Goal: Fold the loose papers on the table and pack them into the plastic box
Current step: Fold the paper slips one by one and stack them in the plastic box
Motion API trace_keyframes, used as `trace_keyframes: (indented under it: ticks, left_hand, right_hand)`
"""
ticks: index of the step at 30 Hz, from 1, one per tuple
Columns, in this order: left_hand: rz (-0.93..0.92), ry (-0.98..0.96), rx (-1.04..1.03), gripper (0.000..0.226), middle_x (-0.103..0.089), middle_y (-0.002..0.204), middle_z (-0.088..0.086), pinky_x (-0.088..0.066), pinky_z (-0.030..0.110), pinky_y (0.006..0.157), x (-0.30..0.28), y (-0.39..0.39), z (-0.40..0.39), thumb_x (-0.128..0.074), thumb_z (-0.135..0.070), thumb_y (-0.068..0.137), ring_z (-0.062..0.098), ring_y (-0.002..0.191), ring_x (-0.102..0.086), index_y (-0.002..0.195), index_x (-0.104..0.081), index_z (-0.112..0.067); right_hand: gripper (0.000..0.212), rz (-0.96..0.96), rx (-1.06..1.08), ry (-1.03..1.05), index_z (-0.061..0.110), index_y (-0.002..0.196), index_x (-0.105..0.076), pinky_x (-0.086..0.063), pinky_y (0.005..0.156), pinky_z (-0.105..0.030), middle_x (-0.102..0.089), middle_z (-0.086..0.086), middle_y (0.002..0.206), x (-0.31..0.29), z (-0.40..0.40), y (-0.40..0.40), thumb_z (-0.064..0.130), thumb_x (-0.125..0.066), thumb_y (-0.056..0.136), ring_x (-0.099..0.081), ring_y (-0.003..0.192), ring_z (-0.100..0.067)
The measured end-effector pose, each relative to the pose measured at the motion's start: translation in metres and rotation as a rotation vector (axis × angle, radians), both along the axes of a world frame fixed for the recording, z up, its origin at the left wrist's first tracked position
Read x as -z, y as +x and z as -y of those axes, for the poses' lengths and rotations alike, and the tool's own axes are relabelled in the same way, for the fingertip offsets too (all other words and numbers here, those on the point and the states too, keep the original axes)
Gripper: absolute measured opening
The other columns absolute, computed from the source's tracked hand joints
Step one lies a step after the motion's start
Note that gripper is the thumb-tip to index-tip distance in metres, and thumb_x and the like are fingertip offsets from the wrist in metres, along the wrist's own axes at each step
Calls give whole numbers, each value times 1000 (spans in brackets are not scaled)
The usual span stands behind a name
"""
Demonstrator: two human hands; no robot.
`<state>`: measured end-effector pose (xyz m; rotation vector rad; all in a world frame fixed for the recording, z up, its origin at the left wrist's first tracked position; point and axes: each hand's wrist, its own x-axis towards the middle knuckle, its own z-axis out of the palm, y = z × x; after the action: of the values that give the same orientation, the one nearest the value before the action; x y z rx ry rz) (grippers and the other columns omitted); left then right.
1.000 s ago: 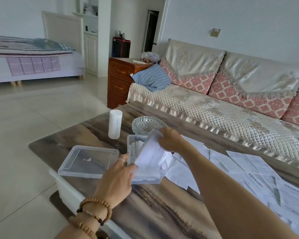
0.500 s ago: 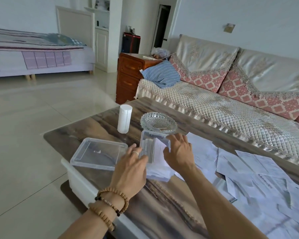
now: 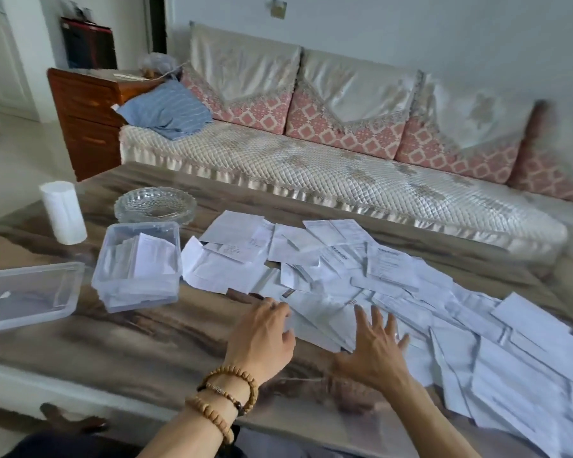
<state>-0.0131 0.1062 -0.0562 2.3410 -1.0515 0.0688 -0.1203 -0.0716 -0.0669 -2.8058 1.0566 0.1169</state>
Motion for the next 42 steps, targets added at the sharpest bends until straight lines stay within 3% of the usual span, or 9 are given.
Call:
trace_keyframes:
  ticks: [4, 10, 18, 22, 26, 33, 36, 39, 42]
  left_hand:
    - [-160, 67, -76, 41, -48, 132, -5, -48, 29, 91, 4, -13, 34, -51, -36, 94, 15, 119, -51, 133, -44, -25]
    - [-401, 44, -333, 55, -48, 128, 11, -49, 35, 87, -1, -1, 52, -61, -36, 86, 27, 112, -54, 131, -38, -15]
    - [-725, -62, -481, 68, -45, 127, 16, -54, 40, 85, -5, -1, 104, -70, -33, 72, 31, 99, -58, 125, -38, -6]
    - [-808, -158, -562, 68, -51, 129, 18, -50, 34, 85, -2, 6, 116, -75, -25, 74, 34, 113, -56, 127, -40, 1]
    - [-931, -234, -538, 53, -67, 108, 15, -54, 34, 81, -4, 11, 125, -76, -25, 75, 31, 97, -65, 118, -58, 1]
    - [-675, -172, -499, 60, -52, 128, 14, -51, 38, 89, 0, -3, 136, -68, -14, 78, 34, 111, -57, 129, -38, -7]
    - [-813, -351, -518, 64, -46, 132, 14, -51, 35, 86, -2, -2, 143, -69, -7, 76, 31, 103, -56, 131, -38, -10]
    - [-1020, -405, -580, 75, -57, 118, 21, -58, 46, 82, -3, 4, 143, -75, -11, 57, 38, 100, -63, 123, -41, -4]
    - [-1050, -318, -549, 71, -65, 101, 20, -61, 43, 69, -1, 10, 142, -78, -16, 57, 39, 96, -67, 119, -47, 0]
  right_hand:
    - [72, -29, 93, 61, 18, 139, -30, -44, 96, -50, -37, -11, 134, -2, 22, -10, 46, -55, 77, -42, 124, -37]
    - [32, 36, 17, -55, 13, 109, -56, -42, 75, -34, -59, -6, 117, -6, 37, -17, 32, -50, 84, -54, 108, -28]
    - [61, 37, 52, -96, 12, 116, -54, -42, 88, -38, -62, -6, 117, -11, 33, -24, 61, -51, 79, -53, 116, -28]
    - [64, 51, 75, -84, 11, 117, -55, -41, 87, -38, -63, -6, 116, -10, 32, -20, 61, -54, 76, -52, 116, -28]
    - [55, 44, 60, -94, 11, 115, -59, -42, 83, -38, -63, -7, 114, -14, 31, -17, 53, -54, 79, -52, 112, -30]
    - [41, 80, 62, -54, 9, 111, -60, -43, 79, -33, -64, -7, 111, -13, 32, -19, 37, -52, 81, -50, 113, -29]
    - [48, 90, 45, -71, 9, 112, -59, -43, 79, -34, -63, -7, 112, -11, 30, -21, 47, -51, 83, -50, 112, -29]
    - [70, 58, 18, -115, 8, 111, -58, -42, 79, -34, -63, -7, 109, -10, 29, -19, 69, -48, 78, -51, 109, -28]
    - [65, 81, 23, -117, 6, 114, -56, -43, 79, -34, -62, -8, 110, -7, 28, -16, 61, -49, 80, -51, 108, -28]
